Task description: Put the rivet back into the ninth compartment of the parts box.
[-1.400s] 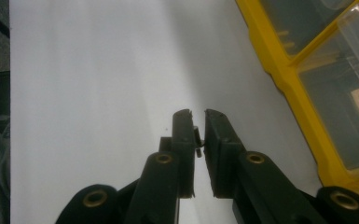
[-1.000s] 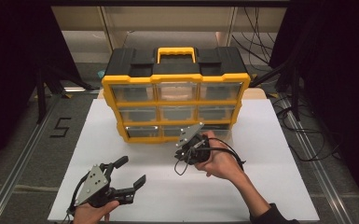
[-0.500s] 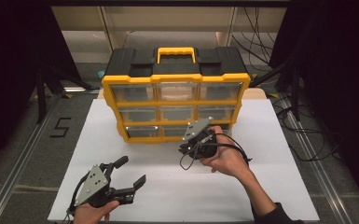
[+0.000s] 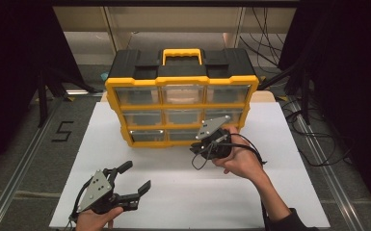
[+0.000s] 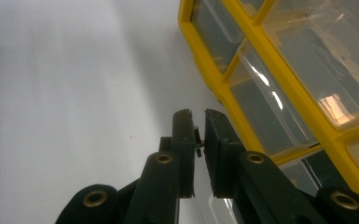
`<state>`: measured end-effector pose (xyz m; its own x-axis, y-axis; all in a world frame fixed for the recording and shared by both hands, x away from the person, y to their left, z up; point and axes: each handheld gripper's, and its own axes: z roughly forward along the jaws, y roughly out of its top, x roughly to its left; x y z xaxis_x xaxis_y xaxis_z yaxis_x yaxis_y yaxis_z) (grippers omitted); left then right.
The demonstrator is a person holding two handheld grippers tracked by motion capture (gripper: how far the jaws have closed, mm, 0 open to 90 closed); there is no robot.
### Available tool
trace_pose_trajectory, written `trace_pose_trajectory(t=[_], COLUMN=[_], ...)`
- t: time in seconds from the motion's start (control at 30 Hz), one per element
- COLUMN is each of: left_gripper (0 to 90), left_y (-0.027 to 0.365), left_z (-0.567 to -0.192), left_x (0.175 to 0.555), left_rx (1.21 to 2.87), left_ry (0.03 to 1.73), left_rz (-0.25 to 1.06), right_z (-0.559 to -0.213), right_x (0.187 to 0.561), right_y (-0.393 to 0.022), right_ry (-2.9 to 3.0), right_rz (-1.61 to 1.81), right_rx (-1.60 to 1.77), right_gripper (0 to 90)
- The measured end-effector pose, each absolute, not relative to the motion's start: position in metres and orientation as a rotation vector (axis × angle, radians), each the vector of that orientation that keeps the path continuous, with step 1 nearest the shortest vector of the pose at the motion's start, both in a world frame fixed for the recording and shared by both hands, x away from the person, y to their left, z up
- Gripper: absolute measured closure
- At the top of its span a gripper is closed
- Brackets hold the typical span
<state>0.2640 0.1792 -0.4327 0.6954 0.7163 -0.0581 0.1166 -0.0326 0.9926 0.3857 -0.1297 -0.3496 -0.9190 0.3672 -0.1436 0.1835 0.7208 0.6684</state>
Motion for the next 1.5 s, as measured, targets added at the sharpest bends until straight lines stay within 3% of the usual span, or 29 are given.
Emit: trace_pose_trajectory(t=[0.8,1.5], left_gripper=[16.2,16.2], left_y=[0.179,0.179], left_z=[-0.433,-0.433], left_x=[0.264,0.264], left_rx=[1.552,1.552], left_ry=[0.706,0.707], left_rz=[0.55,0.55], right_z=[-0.343,-0.364], right_x=[0.402,0.417], right_y=[-0.17,-0.183], right_ry=[2.588,2.584], right_rz=[0.997,0.929], right_rx=[0.562,0.662], right_gripper=[83.1,82.7])
